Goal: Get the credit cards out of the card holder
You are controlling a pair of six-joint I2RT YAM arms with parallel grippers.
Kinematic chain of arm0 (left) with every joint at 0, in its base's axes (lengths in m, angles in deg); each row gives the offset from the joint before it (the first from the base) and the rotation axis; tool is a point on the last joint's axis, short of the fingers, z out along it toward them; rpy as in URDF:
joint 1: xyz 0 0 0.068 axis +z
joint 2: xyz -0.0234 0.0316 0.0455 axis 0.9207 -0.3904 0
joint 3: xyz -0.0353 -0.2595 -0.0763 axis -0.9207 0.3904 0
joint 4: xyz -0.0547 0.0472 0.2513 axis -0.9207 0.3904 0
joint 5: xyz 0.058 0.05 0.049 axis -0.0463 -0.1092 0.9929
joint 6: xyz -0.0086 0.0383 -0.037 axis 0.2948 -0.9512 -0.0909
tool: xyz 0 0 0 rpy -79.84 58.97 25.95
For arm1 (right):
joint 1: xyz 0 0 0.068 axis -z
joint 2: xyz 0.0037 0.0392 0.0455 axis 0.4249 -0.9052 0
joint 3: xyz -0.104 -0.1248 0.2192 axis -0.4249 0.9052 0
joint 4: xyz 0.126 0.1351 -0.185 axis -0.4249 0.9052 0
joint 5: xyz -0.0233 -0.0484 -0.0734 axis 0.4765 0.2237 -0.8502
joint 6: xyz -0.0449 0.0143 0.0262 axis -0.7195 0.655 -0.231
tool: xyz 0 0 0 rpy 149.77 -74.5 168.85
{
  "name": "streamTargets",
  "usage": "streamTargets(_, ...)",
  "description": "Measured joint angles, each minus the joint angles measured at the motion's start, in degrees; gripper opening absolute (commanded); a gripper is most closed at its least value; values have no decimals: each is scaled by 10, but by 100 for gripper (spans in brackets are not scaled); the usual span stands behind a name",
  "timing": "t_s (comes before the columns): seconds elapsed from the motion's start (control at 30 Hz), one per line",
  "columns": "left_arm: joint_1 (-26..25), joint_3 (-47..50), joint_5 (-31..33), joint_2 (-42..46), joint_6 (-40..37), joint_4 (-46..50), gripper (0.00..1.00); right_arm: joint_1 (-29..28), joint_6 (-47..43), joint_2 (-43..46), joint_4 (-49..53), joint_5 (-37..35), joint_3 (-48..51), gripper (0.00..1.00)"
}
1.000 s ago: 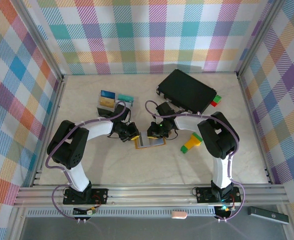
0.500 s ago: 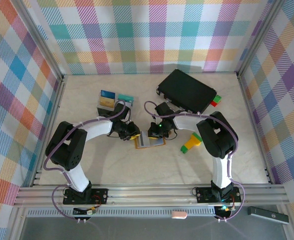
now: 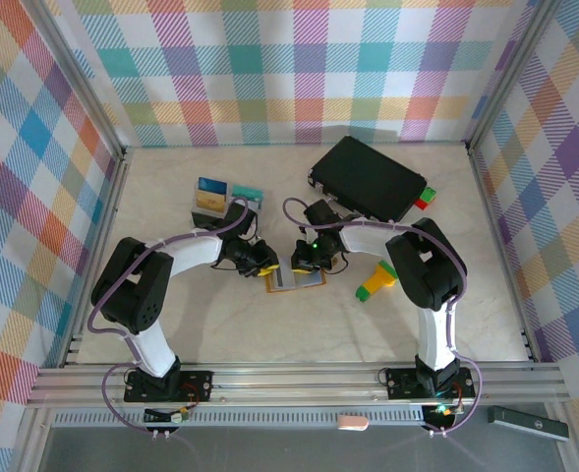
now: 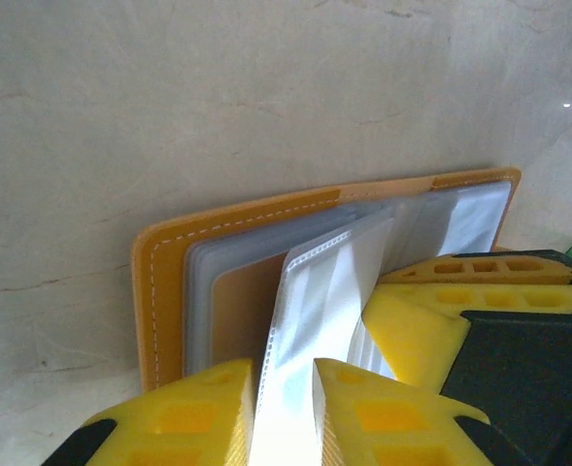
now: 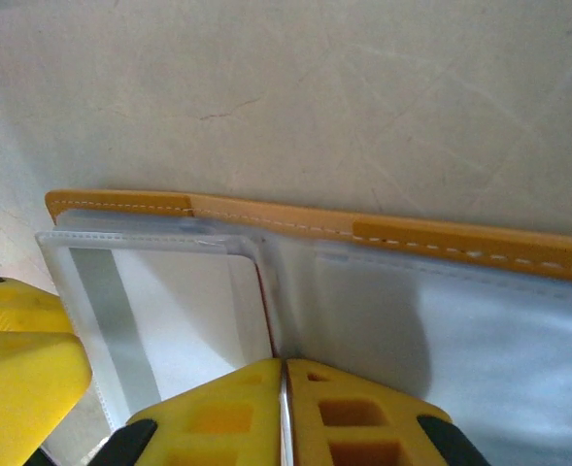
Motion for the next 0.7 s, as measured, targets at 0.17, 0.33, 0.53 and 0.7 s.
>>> streamTargets(0.17, -1, -19, 7, -6, -13, 15, 23, 0, 6, 0, 2, -1, -1, 11)
streamTargets(0.33, -1, -28, 20, -9, -16, 17, 22, 0, 40, 14, -23, -8, 20, 12)
streamTargets(0.53, -1, -28, 37, -9, -15, 20, 24, -3, 114, 53, -77, -9, 85, 13)
streamTargets(0.7, -1, -20, 55, 7, -12, 19, 25, -3, 163, 87, -87, -16, 125, 14)
